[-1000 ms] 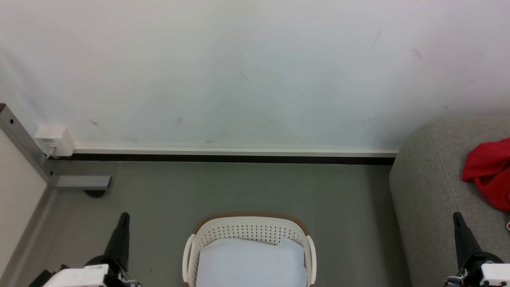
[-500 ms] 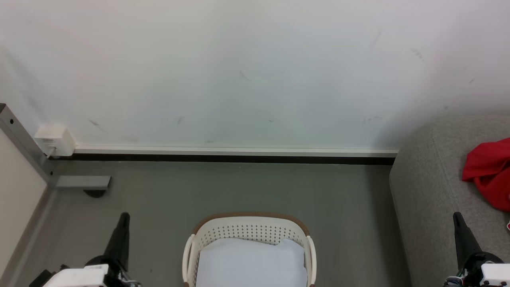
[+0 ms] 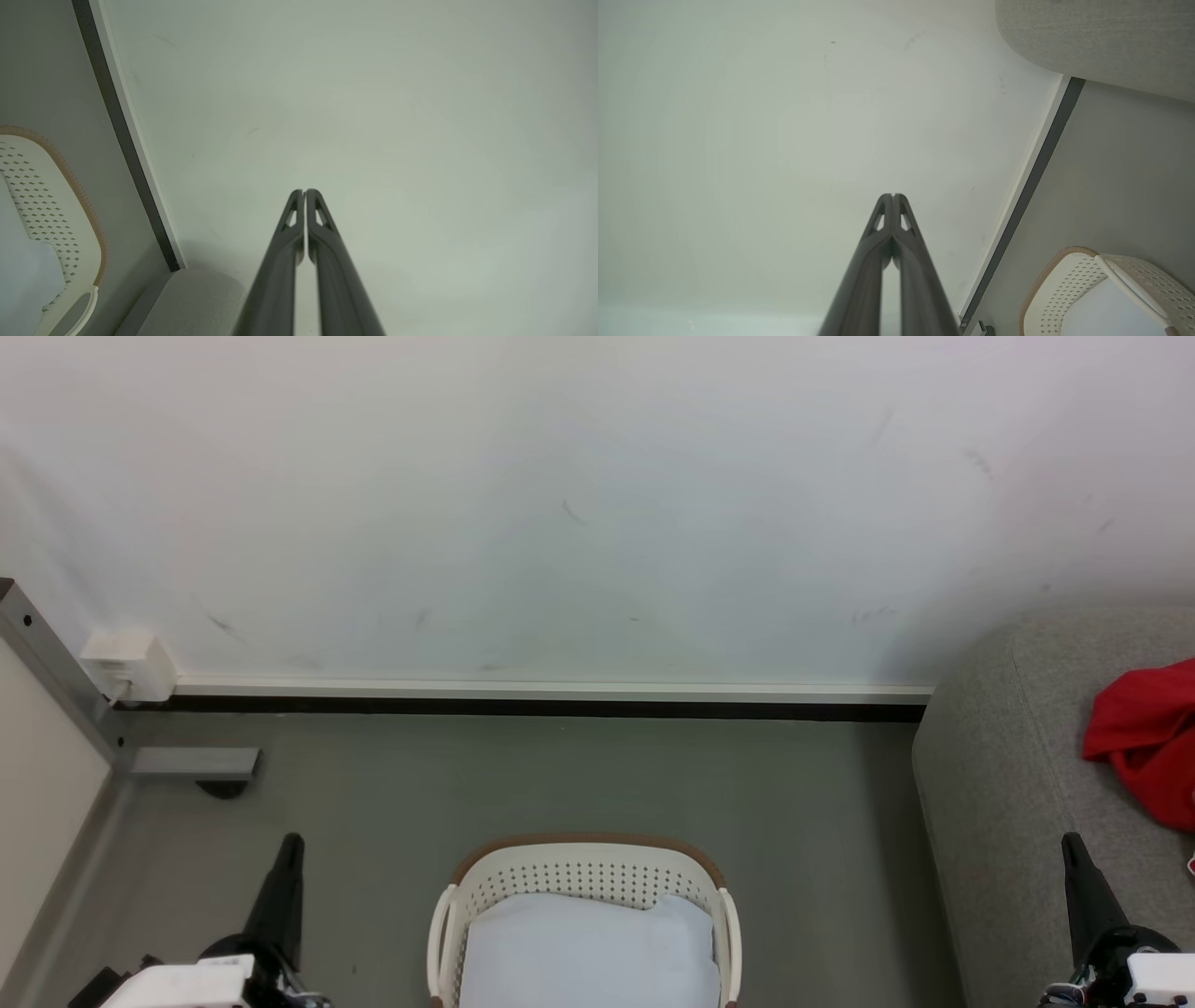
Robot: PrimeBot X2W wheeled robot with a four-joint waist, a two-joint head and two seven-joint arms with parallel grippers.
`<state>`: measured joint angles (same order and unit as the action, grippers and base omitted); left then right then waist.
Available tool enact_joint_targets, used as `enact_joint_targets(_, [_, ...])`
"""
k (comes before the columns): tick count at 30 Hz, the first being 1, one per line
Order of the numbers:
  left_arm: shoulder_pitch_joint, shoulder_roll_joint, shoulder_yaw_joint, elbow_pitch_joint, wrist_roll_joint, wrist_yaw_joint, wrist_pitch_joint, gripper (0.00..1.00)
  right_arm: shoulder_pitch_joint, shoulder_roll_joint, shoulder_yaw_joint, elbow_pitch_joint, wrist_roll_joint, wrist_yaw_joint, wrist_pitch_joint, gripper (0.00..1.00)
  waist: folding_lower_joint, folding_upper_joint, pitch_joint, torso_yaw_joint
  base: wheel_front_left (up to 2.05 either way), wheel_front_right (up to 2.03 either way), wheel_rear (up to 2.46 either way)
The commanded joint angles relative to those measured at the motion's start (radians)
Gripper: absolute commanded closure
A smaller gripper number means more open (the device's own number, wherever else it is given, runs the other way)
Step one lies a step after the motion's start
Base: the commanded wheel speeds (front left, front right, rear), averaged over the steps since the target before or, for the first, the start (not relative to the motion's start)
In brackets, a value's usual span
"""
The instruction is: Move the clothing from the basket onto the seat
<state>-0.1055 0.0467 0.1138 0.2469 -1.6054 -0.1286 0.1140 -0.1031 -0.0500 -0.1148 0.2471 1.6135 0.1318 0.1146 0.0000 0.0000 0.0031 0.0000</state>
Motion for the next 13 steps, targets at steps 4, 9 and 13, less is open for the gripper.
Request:
enact_joint_targets(4, [-0.007, 0.007, 0.001, -0.004, -0.014, -0.004, 0.004, 1.0, -0.009, 0.001, -0.004, -0.005, -0.003, -0.002, 0.004, 1.0, 0.0, 0.0, 0.0, 0.0, 0.0, 0.0, 0.0])
enact_joint_targets(9, [-0.007, 0.007, 0.001, -0.004, -0.014, -0.004, 0.004, 1.0, -0.009, 0.0, -0.004, -0.005, -0.003, -0.002, 0.004, 1.0, 0.0, 0.0, 0.0, 0.0, 0.0, 0.0, 0.0])
enact_joint_targets(13, [-0.007, 0.007, 0.001, -0.004, -0.014, -0.004, 0.004, 1.0, -0.009, 0.0, -0.004, -0.005, -0.003, -0.002, 0.004, 1.0, 0.0, 0.0, 0.0, 0.0, 0.0, 0.0, 0.0])
